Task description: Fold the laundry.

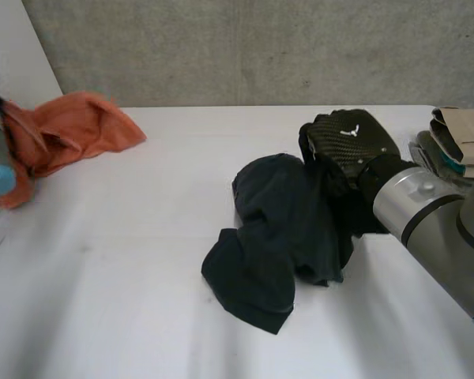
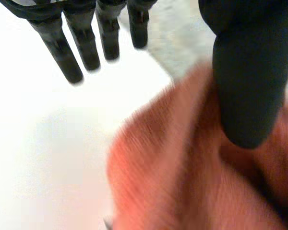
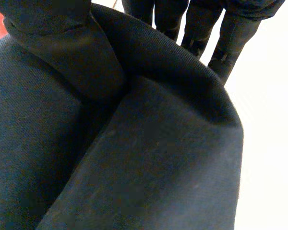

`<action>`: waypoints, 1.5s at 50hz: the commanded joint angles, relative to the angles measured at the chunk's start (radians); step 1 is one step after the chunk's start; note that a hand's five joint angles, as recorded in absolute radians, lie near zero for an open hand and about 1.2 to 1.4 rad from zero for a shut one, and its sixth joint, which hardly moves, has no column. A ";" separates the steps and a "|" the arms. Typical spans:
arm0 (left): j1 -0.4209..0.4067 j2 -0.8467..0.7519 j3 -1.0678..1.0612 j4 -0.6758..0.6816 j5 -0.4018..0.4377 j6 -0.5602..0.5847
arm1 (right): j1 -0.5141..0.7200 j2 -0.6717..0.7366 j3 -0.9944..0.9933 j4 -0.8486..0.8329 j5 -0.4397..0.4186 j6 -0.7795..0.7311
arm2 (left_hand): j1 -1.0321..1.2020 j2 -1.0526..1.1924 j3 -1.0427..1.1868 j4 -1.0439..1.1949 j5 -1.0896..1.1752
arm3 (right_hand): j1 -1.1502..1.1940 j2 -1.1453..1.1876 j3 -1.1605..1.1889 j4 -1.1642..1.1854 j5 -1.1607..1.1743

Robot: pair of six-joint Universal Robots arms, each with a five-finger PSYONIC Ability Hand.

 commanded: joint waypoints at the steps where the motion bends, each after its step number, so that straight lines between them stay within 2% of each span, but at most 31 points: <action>1: -0.135 0.147 -0.239 -0.086 0.128 0.002 | 0.009 0.011 0.011 -0.003 -0.002 0.000 | -0.035 -0.102 -0.116 -0.104 -0.101 | 0.286 0.219 0.207 0.199 0.219; 4: -0.161 0.197 -0.315 -0.110 0.137 -0.005 | 0.009 0.013 0.010 -0.003 -0.007 0.000 | -0.035 -0.102 -0.116 -0.104 -0.101 | 0.286 0.219 0.207 0.199 0.219; 9: -0.272 0.302 -0.460 -0.164 0.180 -0.018 | 0.008 0.016 0.016 -0.002 -0.056 -0.012 | -0.035 -0.102 -0.116 -0.104 -0.101 | 0.286 0.219 0.207 0.199 0.219; 10: -0.289 0.311 -0.479 -0.170 0.189 -0.020 | 0.009 0.019 0.017 0.001 -0.074 -0.020 | -0.035 -0.102 -0.116 -0.104 -0.101 | 0.168 0.101 0.089 0.081 0.101; 11: -0.303 0.320 -0.496 -0.176 0.197 -0.023 | 0.009 0.027 0.023 0.009 -0.109 -0.044 | -0.035 -0.102 -0.116 -0.104 -0.101 | -0.432 -0.499 -0.511 -0.519 -0.499; 12: -0.316 0.328 -0.513 -0.181 0.205 -0.024 | 0.011 0.033 0.029 0.018 -0.126 -0.058 | -0.035 -0.102 -0.116 -0.104 -0.101 | -0.769 -0.837 -0.848 -0.856 -0.836; 13: -0.341 0.340 -0.543 -0.190 0.220 -0.032 | 0.011 0.036 0.034 0.030 -0.137 -0.077 | -0.035 -0.102 -0.116 -0.104 -0.101 | -0.936 -1.003 -1.015 -1.022 -1.003; 17: -0.408 0.382 -0.611 -0.222 0.245 -0.081 | -0.006 0.015 0.037 0.083 -0.142 -0.141 | -0.035 -0.102 -0.116 -0.104 -0.101 | -0.936 -1.003 -1.015 -1.022 -1.003; 23: -0.493 0.437 -0.686 -0.259 0.291 -0.195 | -0.026 -0.116 0.022 0.096 -0.029 -0.109 | -0.035 -0.102 -0.116 -0.104 -0.101 | -0.936 -1.003 -1.015 -1.022 -1.003; 26: -0.536 0.455 -0.717 -0.261 0.327 -0.245 | -0.066 -0.143 0.022 0.127 -0.012 -0.112 | -0.035 -0.102 -0.116 -0.104 -0.101 | -0.936 -1.003 -1.015 -1.022 -1.003; 31: -0.591 0.445 -0.729 -0.250 0.360 -0.265 | -0.210 -0.174 0.042 0.213 -0.035 -0.106 | -0.035 -0.102 -0.116 -0.104 -0.101 | -0.936 -1.003 -1.015 -1.022 -1.003; 39: -0.674 0.302 -0.670 -0.177 0.367 -0.259 | -0.291 -0.174 0.128 0.219 -0.114 -0.112 | -0.035 -0.102 -0.116 -0.104 -0.101 | -0.936 -1.003 -1.015 -1.022 -1.003; 41: -0.691 0.253 -0.636 -0.149 0.360 -0.259 | -0.301 -0.174 0.143 0.216 -0.120 -0.115 | 0.056 -0.010 -0.024 -0.012 -0.010 | -0.936 -1.003 -1.015 -1.022 -1.003; 43: -0.695 0.222 -0.613 -0.138 0.354 -0.256 | -0.308 -0.173 0.160 0.208 -0.125 -0.117 | 0.238 0.171 0.157 0.169 0.171 | -0.936 -1.003 -1.015 -1.022 -1.003; 44: -0.697 0.198 -0.588 -0.132 0.348 -0.250 | -0.308 -0.170 0.163 0.204 -0.125 -0.117 | 0.596 0.530 0.516 0.528 0.530 | -0.936 -1.003 -1.015 -1.022 -1.003; 46: -0.698 0.184 -0.559 -0.126 0.337 -0.241 | -0.311 -0.159 0.172 0.182 -0.124 -0.117 | 1.094 1.027 1.013 1.025 1.027 | -0.936 -1.003 -1.015 -1.022 -1.003; 47: -0.697 0.181 -0.544 -0.121 0.326 -0.236 | -0.311 -0.157 0.175 0.175 -0.122 -0.117 | 1.186 1.119 1.105 1.117 1.119 | -0.936 -1.003 -1.015 -1.022 -1.003; 50: -0.674 0.187 -0.466 -0.088 0.236 -0.219 | -0.313 -0.154 0.184 0.152 -0.121 -0.118 | 1.187 1.120 1.106 1.118 1.120 | -0.936 -1.003 -1.015 -1.022 -1.003; 52: -0.624 0.220 -0.372 -0.051 0.158 -0.199 | -0.313 -0.157 0.181 0.139 -0.119 -0.118 | 1.187 1.120 1.106 1.118 1.120 | -0.936 -1.003 -1.015 -1.022 -1.003; 54: -0.584 0.256 -0.315 -0.031 0.157 -0.181 | -0.311 -0.157 0.178 0.136 -0.119 -0.118 | 1.187 1.120 1.106 1.118 1.120 | -0.936 -1.003 -1.015 -1.022 -1.003; 56: -0.557 0.277 -0.265 -0.020 0.180 -0.169 | -0.311 -0.160 0.171 0.133 -0.119 -0.118 | 1.187 1.120 1.106 1.118 1.120 | -0.936 -1.003 -1.015 -1.022 -1.003; 59: -0.548 0.293 -0.180 -0.015 0.275 -0.166 | -0.308 -0.165 0.166 0.126 -0.117 -0.114 | 1.187 1.120 1.106 1.118 1.120 | -0.936 -1.003 -1.015 -1.022 -1.003; 60: -0.556 0.294 -0.163 -0.015 0.339 -0.167 | -0.308 -0.167 0.166 0.124 -0.117 -0.112 | 1.187 1.120 1.106 1.118 1.120 | -0.936 -1.003 -1.015 -1.022 -1.003; 62: -0.563 0.297 -0.166 -0.015 0.409 -0.167 | -0.308 -0.170 0.168 0.113 -0.116 -0.107 | 1.187 1.120 1.106 1.118 1.120 | -0.936 -1.003 -1.015 -1.022 -1.003; 63: -0.576 0.300 -0.180 -0.023 0.476 -0.169 | -0.308 -0.170 0.168 0.110 -0.116 -0.107 | 1.187 1.120 1.106 1.118 1.120 | -0.936 -1.003 -1.015 -1.022 -1.003; 67: -0.640 0.287 -0.269 -0.038 0.608 -0.158 | -0.311 -0.168 0.175 0.103 -0.116 -0.109 | 1.187 1.120 1.106 1.118 1.120 | -0.936 -1.003 -1.015 -1.022 -1.003; 71: -0.698 0.265 -0.393 -0.060 0.674 -0.153 | -0.327 -0.168 0.183 0.101 -0.114 -0.115 | 1.187 1.120 1.106 1.118 1.120 | -0.936 -1.003 -1.015 -1.022 -1.003; 73: -0.709 0.247 -0.442 -0.072 0.679 -0.152 | -0.357 -0.168 0.188 0.103 -0.114 -0.117 | 1.187 1.120 1.106 1.118 1.120 | -0.936 -1.003 -1.015 -1.022 -1.003; 75: -0.721 0.227 -0.526 -0.092 0.688 -0.146 | -0.380 -0.170 0.194 0.101 -0.116 -0.117 | 0.945 0.878 0.864 0.876 0.878 | -0.936 -1.003 -1.015 -1.022 -1.003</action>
